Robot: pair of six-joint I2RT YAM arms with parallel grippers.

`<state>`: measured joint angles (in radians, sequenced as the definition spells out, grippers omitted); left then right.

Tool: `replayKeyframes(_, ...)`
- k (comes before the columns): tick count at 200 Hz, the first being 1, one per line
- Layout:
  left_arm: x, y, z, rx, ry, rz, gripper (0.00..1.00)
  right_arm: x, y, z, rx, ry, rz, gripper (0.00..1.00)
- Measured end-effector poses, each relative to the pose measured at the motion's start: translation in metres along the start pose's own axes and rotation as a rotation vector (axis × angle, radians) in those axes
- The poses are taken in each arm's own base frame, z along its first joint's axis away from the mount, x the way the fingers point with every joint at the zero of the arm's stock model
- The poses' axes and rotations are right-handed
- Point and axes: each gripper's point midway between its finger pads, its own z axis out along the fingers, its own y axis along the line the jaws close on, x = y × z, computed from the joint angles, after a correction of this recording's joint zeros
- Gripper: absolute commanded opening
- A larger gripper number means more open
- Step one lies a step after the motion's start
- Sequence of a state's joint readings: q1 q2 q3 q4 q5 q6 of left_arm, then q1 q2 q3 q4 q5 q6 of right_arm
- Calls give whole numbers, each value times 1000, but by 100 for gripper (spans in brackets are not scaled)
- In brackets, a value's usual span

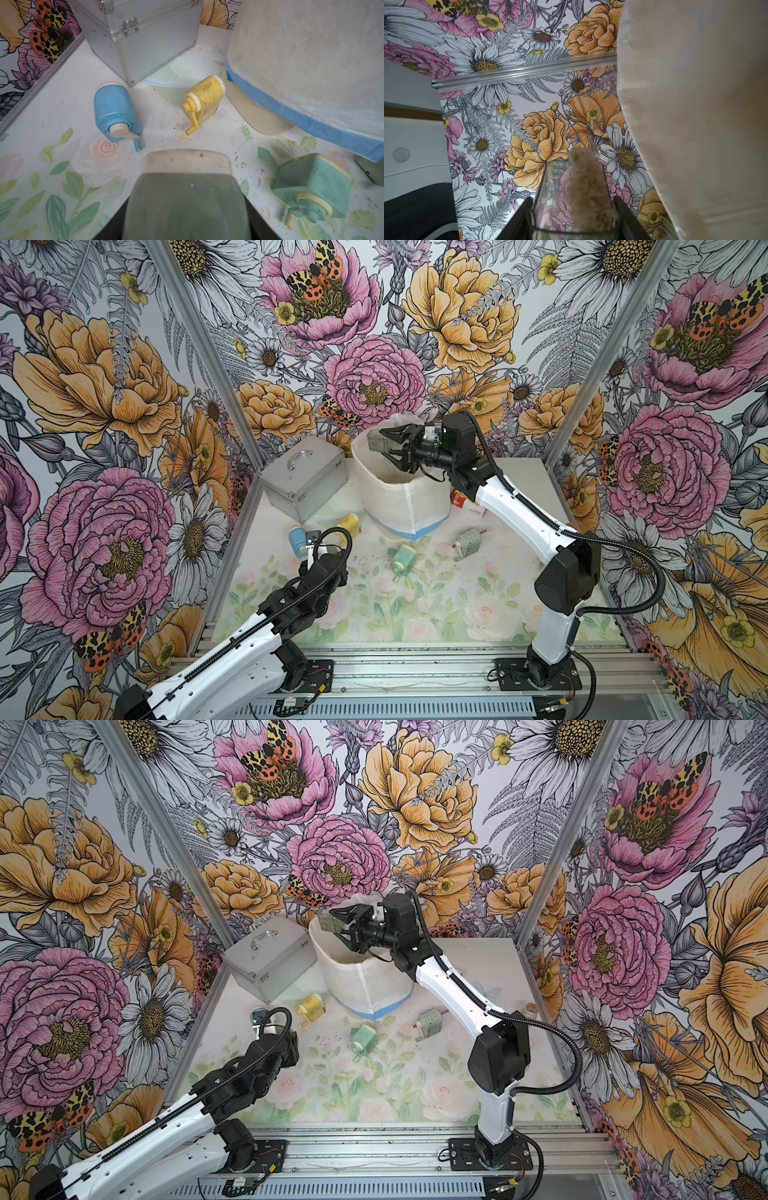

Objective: Take out the pencil sharpener tray and clean the shavings
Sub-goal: Pour the shavings into the trash bin.

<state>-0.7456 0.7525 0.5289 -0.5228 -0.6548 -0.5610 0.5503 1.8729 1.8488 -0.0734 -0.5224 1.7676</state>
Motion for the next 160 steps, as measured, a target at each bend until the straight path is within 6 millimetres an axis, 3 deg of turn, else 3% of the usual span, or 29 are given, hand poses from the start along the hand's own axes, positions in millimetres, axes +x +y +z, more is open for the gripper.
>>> replayKeyframes(63,7,-10,1,-16,-10,56,0,-18,3,5,-36,-144,166,29)
replayKeyframes(114,11,-9,5,-65,-26,57,0,-8,-19,-12,-61,-250,273,28)
replayKeyframes(160,17,-14,5,-78,-37,96,0,-10,-17,-14,-95,-286,297,28)
